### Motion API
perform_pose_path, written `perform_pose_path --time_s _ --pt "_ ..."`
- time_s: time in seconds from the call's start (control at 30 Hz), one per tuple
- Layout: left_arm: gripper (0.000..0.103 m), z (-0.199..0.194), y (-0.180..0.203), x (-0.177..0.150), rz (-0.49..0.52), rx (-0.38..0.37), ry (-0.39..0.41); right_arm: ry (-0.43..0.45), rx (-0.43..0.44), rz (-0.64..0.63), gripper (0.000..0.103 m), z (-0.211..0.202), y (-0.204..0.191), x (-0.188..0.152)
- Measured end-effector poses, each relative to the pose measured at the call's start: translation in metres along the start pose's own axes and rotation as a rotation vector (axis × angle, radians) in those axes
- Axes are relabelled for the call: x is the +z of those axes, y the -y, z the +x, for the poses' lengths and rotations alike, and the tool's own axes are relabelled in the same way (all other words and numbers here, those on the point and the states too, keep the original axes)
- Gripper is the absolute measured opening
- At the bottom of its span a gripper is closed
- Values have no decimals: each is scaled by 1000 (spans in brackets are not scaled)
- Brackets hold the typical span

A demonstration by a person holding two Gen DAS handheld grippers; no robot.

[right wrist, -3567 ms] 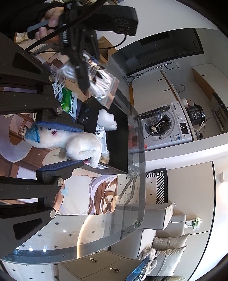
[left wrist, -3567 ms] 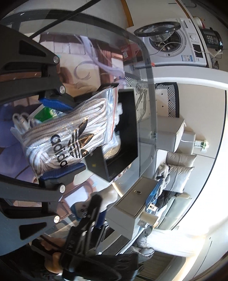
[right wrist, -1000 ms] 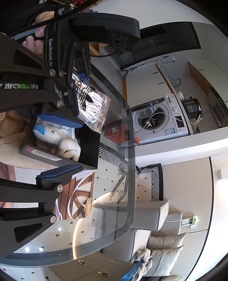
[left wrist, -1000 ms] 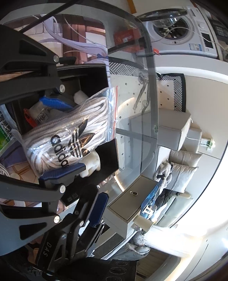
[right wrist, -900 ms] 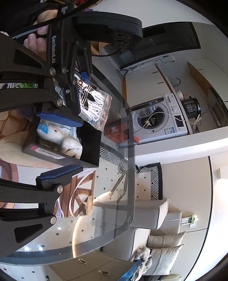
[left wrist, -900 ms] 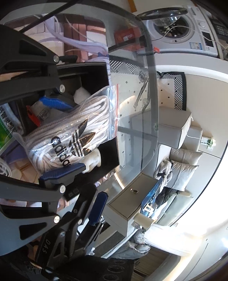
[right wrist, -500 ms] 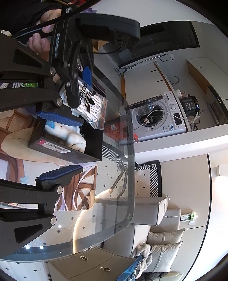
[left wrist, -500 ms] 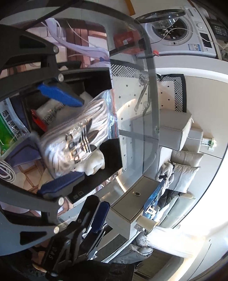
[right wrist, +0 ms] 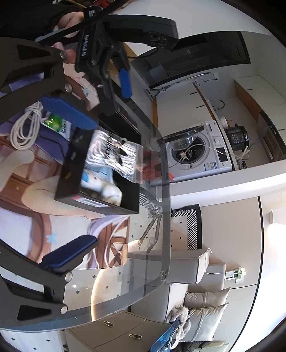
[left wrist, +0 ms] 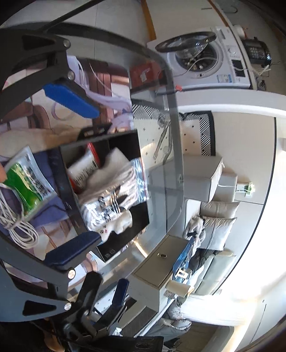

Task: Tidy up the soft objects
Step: 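Open left tool to drop the rope bag in the box while right tool drops the plush, then withdraw both tools toward the white cable and green packet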

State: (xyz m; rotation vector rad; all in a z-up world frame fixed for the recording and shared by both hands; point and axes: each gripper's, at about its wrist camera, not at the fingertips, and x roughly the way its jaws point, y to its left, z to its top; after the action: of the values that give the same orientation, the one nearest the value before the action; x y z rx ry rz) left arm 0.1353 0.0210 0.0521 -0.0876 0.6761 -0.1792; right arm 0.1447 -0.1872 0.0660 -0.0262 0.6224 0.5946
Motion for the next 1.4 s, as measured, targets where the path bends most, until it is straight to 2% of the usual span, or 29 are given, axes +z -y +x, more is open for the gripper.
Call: perform_pose_path --time_s 0.53,0.87,1.17,1.4 --pt "103 -42 -10 -30 -30 75 37 -91 42 -56 102 -5 -29 -38" --pt "103 -49 -13 -51 -59 104 28 -201 80 -102 102 15 -52 -61" --pt "103 -49 -21 -64 -97 110 11 -301 123 -83 102 39 -66 -77" --pt "103 -47 -25 -67 -114 112 3 -310 124 -86 102 50 -78 -81"
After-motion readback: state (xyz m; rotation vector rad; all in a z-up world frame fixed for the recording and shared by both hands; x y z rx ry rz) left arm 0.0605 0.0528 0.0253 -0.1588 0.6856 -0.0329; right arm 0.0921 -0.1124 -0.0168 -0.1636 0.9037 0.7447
